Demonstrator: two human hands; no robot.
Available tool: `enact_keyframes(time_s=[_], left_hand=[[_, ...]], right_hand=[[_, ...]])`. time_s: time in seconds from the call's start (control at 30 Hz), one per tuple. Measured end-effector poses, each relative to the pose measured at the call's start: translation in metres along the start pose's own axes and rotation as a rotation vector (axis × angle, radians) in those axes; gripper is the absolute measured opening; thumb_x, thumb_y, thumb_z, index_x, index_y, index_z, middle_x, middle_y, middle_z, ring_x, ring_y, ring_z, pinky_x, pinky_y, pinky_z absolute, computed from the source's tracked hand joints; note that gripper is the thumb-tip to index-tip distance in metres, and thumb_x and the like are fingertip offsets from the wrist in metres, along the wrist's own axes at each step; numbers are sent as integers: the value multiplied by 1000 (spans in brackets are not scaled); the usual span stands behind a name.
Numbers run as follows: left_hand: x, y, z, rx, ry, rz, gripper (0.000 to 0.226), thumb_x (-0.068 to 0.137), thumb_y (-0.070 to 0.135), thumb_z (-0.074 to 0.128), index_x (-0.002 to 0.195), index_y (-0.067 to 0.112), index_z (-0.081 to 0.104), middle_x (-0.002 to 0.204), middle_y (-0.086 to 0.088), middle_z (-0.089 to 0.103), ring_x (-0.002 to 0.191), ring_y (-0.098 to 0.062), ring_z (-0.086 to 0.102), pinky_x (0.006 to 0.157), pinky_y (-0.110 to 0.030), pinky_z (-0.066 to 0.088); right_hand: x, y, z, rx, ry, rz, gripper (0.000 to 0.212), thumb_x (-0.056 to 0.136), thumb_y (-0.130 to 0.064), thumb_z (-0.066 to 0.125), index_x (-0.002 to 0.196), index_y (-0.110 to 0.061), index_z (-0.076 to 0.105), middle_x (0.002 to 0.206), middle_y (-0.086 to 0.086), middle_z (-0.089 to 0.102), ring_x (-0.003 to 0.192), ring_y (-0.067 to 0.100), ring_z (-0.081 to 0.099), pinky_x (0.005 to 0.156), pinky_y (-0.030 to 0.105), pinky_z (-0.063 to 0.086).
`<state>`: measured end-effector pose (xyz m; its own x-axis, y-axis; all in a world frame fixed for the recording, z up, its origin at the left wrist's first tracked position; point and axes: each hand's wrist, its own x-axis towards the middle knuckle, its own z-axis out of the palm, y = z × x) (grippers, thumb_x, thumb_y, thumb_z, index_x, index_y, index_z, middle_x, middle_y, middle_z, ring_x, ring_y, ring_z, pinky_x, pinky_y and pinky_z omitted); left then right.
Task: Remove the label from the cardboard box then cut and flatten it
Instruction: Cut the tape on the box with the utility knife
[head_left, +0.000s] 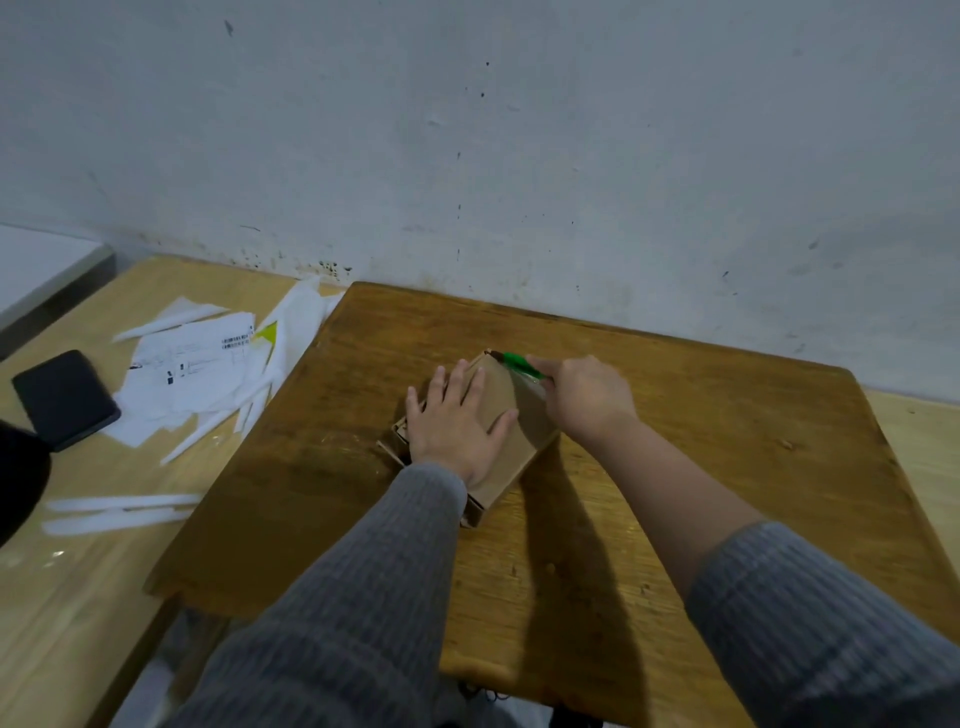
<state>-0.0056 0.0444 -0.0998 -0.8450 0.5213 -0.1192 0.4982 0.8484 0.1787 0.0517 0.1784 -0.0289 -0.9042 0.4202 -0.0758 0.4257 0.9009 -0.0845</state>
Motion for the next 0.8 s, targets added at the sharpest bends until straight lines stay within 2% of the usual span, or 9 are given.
enact_keyframes(time_s=[0.2,0.33,0.63,0.73,0.8], left_hand=[[2,2,-7,-4,-60,-30,74,93,69,16,155,32,0,163,7,-8,149,-23,-8,117,-58,0],[2,4,-9,7,-113,-51,73,94,69,15,155,33,-3,163,7,-12,149,-24,-10,116,-60,0],[-1,8,-11,28,-138,-74,74,93,69,13,154,31,-7,162,5,-15,149,-26,-11,116,-60,0],[-4,8,-11,19,-138,-66,75,93,69,12,154,30,-7,162,4,-15,149,-26,-10,116,-60,1],[-5,8,-9,24,-141,-72,75,94,68,11,154,30,-7,162,4,-14,149,-26,-10,116,-60,1]], right_hand=[[-19,25,-5,2,-20,18,46,96,-20,44,138,-40,42,99,3,68,75,20,62,53,27,47],[-35,41,-2,26,14,48,43,97,-20,42,135,-40,47,87,2,66,70,19,61,54,30,49],[-70,73,2,85,24,76,41,98,-25,42,135,-41,46,80,-3,57,61,13,50,45,24,33],[-76,75,6,143,96,100,38,96,-31,45,132,-40,50,77,-4,60,57,11,52,42,22,35],[-74,78,7,269,172,183,36,93,-41,51,128,-39,55,81,-3,66,60,13,57,43,23,39]])
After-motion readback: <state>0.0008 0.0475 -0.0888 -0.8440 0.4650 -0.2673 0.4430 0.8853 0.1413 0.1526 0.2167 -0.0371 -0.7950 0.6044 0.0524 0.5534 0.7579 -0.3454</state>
